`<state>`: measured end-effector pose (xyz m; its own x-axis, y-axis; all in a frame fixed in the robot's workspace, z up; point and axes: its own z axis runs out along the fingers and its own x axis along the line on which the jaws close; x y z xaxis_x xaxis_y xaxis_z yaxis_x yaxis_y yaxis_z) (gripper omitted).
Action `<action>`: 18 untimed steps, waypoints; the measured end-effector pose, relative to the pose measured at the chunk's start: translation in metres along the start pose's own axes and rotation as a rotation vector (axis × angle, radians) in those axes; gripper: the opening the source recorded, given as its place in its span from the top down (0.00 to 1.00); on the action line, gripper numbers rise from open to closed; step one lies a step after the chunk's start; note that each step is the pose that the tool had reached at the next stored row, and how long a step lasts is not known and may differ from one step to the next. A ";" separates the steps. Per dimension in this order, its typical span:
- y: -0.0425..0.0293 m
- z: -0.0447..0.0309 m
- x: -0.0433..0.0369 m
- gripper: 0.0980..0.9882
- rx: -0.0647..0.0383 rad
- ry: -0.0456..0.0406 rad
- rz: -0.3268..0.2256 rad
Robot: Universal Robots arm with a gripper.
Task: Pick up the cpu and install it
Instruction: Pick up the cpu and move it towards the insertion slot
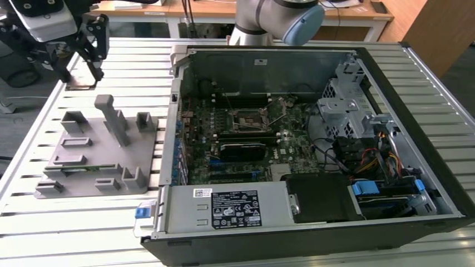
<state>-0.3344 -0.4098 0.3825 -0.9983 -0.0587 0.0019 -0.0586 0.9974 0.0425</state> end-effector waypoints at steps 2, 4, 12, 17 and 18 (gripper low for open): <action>-0.0001 0.0000 -0.0043 0.52 0.000 0.0000 0.000; -0.0004 0.0000 -0.0091 0.52 0.000 0.0001 0.000; -0.0012 0.0000 -0.0261 0.52 0.000 0.0001 0.000; -0.0015 -0.0001 -0.0380 0.52 0.000 0.0001 0.000; -0.0016 0.0000 -0.0406 0.52 0.000 0.0000 0.000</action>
<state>-0.2938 -0.4090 0.3823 -0.9983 -0.0587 0.0019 -0.0585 0.9974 0.0425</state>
